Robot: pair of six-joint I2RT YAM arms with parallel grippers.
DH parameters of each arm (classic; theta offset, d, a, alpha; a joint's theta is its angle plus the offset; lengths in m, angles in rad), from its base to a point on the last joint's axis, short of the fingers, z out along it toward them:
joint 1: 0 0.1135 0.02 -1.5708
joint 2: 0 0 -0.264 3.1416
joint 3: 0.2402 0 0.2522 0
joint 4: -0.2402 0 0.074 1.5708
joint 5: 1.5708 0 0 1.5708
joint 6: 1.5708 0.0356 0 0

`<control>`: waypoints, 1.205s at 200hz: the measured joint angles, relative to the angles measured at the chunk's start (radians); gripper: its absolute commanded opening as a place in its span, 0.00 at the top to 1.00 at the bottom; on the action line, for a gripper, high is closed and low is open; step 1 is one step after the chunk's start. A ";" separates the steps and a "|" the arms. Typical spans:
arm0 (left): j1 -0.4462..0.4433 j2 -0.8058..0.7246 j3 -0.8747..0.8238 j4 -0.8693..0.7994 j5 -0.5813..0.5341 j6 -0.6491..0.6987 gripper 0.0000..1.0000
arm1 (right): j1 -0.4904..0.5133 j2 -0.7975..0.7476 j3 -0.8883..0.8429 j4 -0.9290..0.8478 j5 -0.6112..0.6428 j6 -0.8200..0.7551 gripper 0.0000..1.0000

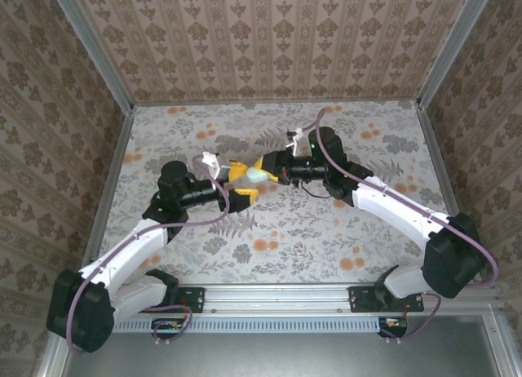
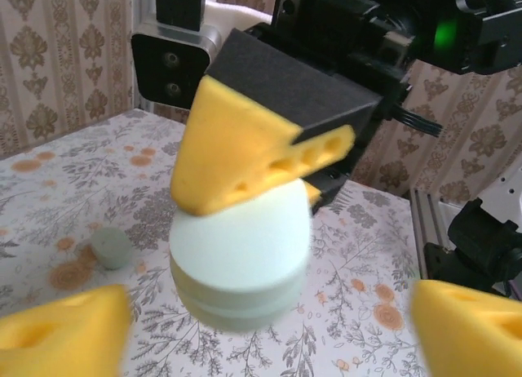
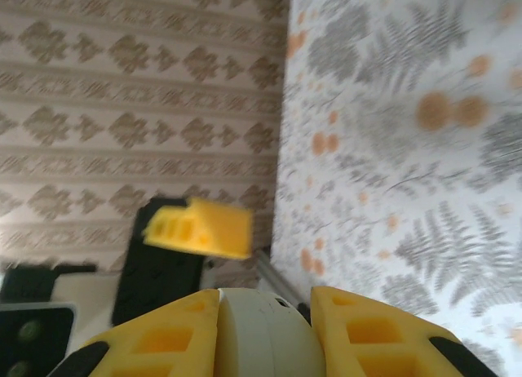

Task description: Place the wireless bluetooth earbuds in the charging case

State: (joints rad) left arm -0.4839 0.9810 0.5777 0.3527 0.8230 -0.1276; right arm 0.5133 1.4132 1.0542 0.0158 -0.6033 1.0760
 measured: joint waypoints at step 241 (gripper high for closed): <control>0.014 -0.042 -0.022 -0.194 -0.264 0.103 0.00 | -0.149 0.737 0.415 -0.144 0.217 -0.469 0.55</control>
State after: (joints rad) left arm -0.4698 0.9394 0.5556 0.1585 0.5594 -0.0250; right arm 0.3645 2.1502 1.4696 -0.1280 -0.3862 0.6067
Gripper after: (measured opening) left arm 0.997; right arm 0.431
